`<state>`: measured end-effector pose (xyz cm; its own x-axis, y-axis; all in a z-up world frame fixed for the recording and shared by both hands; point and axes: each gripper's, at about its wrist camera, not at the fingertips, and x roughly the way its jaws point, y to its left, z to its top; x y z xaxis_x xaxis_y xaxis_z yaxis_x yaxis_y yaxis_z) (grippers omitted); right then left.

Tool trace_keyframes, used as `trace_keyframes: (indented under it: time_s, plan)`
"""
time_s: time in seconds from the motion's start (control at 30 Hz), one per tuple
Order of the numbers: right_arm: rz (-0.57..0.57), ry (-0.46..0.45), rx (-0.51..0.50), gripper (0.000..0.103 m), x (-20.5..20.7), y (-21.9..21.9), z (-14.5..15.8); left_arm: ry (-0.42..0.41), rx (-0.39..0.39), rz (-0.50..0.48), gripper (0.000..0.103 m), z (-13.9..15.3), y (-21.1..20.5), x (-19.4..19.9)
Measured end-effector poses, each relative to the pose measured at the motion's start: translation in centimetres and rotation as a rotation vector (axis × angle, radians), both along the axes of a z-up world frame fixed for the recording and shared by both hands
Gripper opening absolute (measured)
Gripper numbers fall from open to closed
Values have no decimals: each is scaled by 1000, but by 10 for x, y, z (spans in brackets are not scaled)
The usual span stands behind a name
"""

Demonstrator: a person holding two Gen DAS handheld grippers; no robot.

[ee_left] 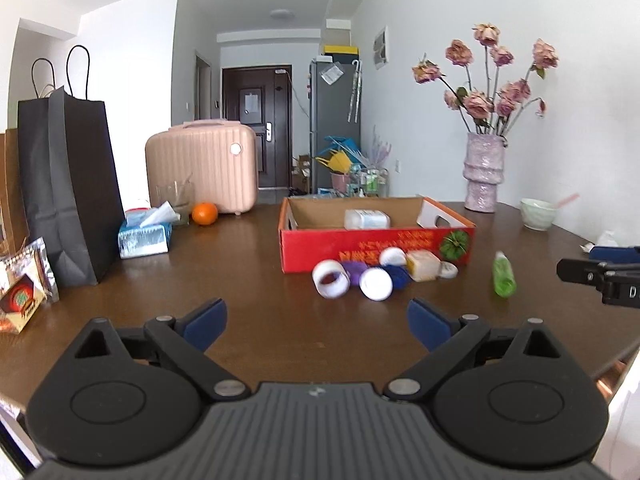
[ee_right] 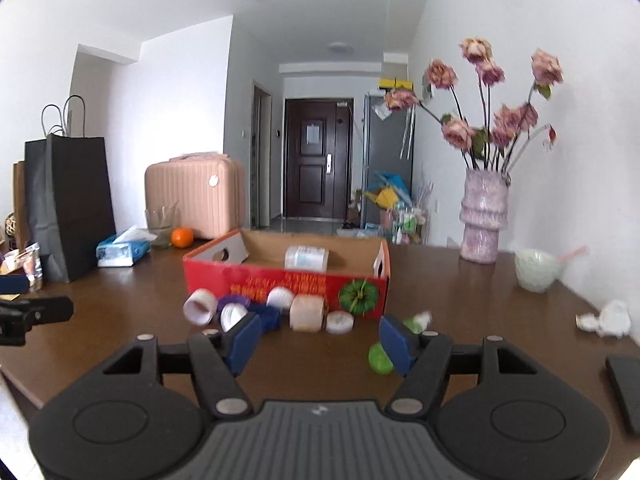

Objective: Organize rigid objects
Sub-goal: 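Withdraw both tools from the box toward the caps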

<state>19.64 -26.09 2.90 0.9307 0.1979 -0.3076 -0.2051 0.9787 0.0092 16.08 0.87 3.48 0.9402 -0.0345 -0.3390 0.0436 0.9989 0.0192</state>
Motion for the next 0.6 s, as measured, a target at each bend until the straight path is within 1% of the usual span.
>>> trace_keyframes:
  time_s: [0.17,0.33,0.5,0.6]
  plan:
    - [8,40,10,67,-25,-2,-13,11,6,-4,100,-4,-3,-19]
    - [15,54,7,67,-32,1,-18,24,6,6,100,-5,-2,-19]
    - [34,65,10,67,-22,6,-20,44,4,18,100,-11,0,-9]
    - [51,87,-4,67,-8,13,-25,77,14,29,100,-17,1,10]
